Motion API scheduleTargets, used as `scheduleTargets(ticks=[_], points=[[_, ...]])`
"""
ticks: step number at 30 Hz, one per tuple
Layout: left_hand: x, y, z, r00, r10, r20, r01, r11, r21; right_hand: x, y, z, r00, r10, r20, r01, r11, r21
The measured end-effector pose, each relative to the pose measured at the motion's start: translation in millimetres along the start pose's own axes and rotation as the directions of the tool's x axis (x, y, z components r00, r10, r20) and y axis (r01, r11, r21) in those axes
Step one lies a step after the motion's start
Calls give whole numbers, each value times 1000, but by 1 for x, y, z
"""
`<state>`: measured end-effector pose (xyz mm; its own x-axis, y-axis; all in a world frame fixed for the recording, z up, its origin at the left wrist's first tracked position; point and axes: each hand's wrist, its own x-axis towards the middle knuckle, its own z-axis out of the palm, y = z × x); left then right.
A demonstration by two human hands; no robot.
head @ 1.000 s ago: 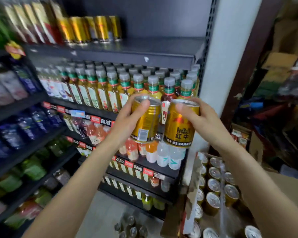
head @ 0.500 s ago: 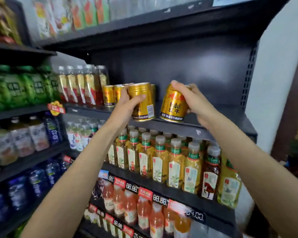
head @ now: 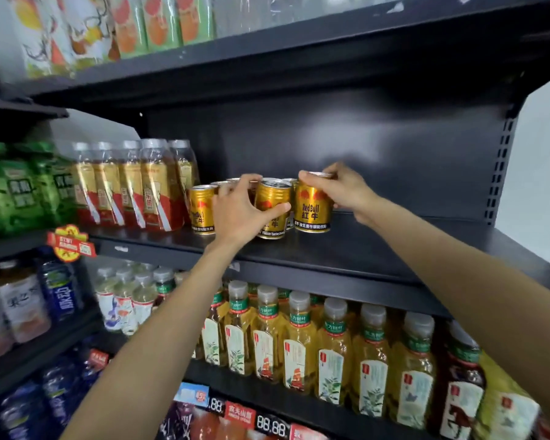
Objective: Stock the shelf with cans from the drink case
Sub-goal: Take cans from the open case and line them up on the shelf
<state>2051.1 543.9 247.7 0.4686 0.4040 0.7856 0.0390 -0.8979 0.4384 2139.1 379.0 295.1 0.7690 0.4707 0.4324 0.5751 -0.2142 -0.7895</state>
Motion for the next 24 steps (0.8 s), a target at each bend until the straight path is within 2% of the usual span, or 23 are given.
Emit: scheduleTargets(ticks=[5, 9, 11, 19, 24], points=[[4, -19, 12, 999, 37, 20, -39, 991, 129, 12, 4, 9, 1000, 6, 29, -5, 998, -60], [9, -19, 11, 982, 164, -91, -140, 965, 223, 26, 6, 7, 1000, 12, 21, -9, 995, -104], [12, -14, 7, 977, 193, -93, -166, 958, 234, 35, 7, 6, 1000, 1, 12, 1, 989, -146], [14, -29, 1, 949, 256, 183, -297, 919, 261, 68, 28, 4, 999, 44, -25, -49, 963, -267], [13, -29, 1, 947, 252, 199, -301, 913, 276, 82, 39, 13, 997, 56, -60, -73, 939, -337]])
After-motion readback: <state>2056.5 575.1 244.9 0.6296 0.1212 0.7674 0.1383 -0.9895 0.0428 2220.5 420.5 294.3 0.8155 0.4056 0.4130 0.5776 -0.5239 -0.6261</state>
